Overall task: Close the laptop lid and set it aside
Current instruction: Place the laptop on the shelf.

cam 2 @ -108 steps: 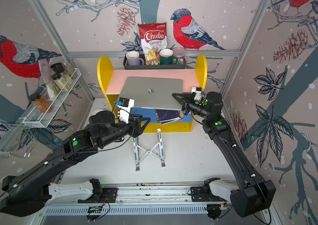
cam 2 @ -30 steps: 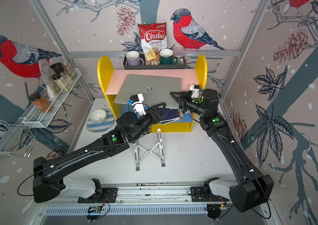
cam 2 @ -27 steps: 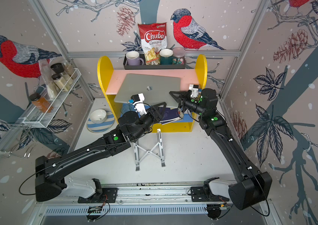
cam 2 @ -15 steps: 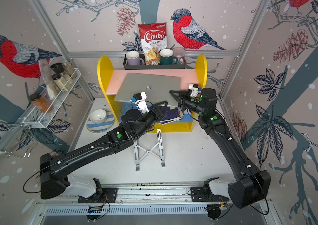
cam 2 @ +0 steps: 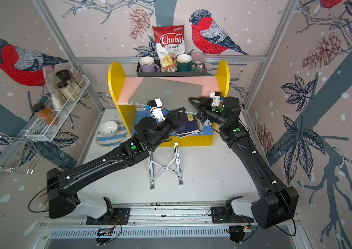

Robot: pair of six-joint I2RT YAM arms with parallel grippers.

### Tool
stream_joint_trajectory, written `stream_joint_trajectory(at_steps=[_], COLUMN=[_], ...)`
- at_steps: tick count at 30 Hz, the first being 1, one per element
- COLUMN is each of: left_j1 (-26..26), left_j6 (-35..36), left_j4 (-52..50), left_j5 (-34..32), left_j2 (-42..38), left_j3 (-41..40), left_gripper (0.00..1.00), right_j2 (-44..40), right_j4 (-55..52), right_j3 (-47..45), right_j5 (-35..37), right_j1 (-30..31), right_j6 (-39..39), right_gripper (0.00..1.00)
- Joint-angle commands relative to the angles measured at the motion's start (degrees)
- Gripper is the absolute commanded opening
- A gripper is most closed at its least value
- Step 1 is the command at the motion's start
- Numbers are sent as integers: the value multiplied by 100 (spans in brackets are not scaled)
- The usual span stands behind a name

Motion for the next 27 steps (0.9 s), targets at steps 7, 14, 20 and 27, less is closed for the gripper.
stream_joint_trajectory(at_steps=[7, 14, 20, 27], left_j1=[97, 150, 185, 203], left_j6=[134, 141, 77, -28], left_j4=[531, 433, 425, 535], left_j5=[119, 214, 318, 422], left_j2=[127, 322, 538, 785], left_j3=[189, 429, 573, 669], left_gripper=[28, 28, 28, 28], right_j2=[-65, -264, -766, -1221], right_j4=[-244, -589, -915, -1221], right_j3=[-20, -63, -253, -424], right_j5=[-101, 8, 205, 250], right_j1=[-72, -194, -419, -503], right_j6=[-77, -292, -521, -769], right_gripper=[86, 100, 100, 100])
